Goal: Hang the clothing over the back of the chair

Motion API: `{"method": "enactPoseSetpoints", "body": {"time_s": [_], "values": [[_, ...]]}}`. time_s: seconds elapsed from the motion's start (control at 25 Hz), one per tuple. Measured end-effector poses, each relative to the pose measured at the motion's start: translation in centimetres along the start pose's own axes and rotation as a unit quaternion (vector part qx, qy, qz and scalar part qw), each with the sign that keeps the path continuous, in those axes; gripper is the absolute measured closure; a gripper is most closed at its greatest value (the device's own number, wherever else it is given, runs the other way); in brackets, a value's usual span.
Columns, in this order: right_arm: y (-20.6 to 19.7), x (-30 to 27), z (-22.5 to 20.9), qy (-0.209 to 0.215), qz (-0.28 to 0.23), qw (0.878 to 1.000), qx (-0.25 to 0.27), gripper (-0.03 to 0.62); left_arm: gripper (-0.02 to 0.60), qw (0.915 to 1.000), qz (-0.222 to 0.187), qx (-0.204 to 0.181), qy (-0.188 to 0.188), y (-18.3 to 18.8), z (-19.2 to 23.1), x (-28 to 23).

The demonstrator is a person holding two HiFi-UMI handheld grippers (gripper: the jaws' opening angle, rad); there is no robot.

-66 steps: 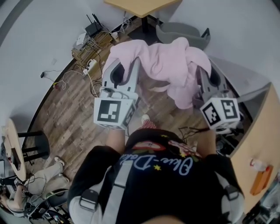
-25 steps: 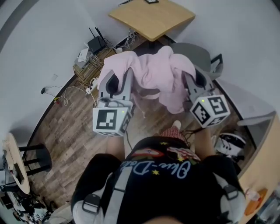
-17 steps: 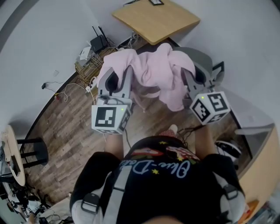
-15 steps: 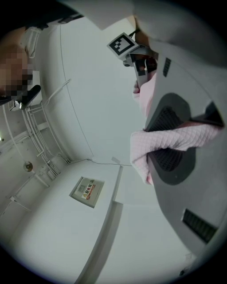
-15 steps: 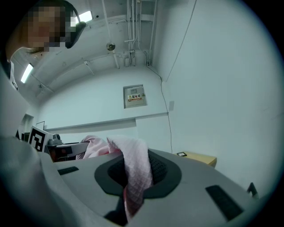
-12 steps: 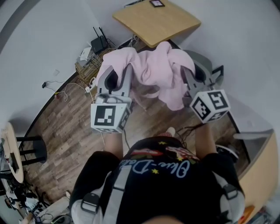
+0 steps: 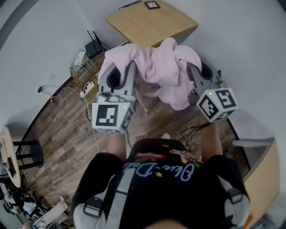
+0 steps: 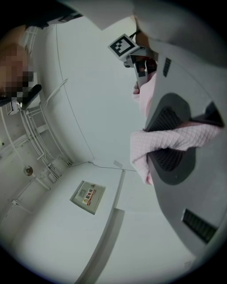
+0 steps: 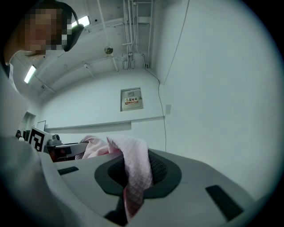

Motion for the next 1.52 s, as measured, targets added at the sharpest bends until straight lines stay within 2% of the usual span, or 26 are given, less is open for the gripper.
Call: {"method": "enactPoseSetpoints", "body": {"time_s": [0.16, 0.48, 0.76, 1.12, 1.52], "values": [[-0.1, 0.6, -2.6, -0.015, 0.0, 1.0, -0.001, 0.557, 0.503, 0.9998, 0.004, 0.01, -0.015, -0.7, -1.4, -2.3], [0.8, 0.6, -7.1, -0.06, -0.013, 0.998, 0.001, 0.557, 0.503, 0.998, -0.012, -0.005, -0.061, 0.1, -3.0, -8.3], [2.6, 0.7, -11.4, -0.102, -0.029, 0.994, 0.021, 0.557, 0.503, 0.9935, -0.034, -0.002, -0.109, 1.0, -4.7, -13.5], [4.4, -1.4, -18.2, -0.139, -0.038, 0.989, 0.041, 0.557, 0.503, 0.9883, -0.044, 0.004, -0.146, 1.0, -6.0, -21.5], [5.9, -0.4, -18.7, -0.189, -0.043, 0.979, 0.067, 0.557, 0.503, 0.9756, -0.064, 0.019, -0.209, 1.2, -6.5, -23.6]]}}
Point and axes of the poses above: the fingertips, and each gripper's own axes: x backward along the fingers, z to its left, y out of its top, the point moved 7 cm from there along x, backward along the fingers, and after that the axes turned 3 degrees about x, right-handed, at the moved point
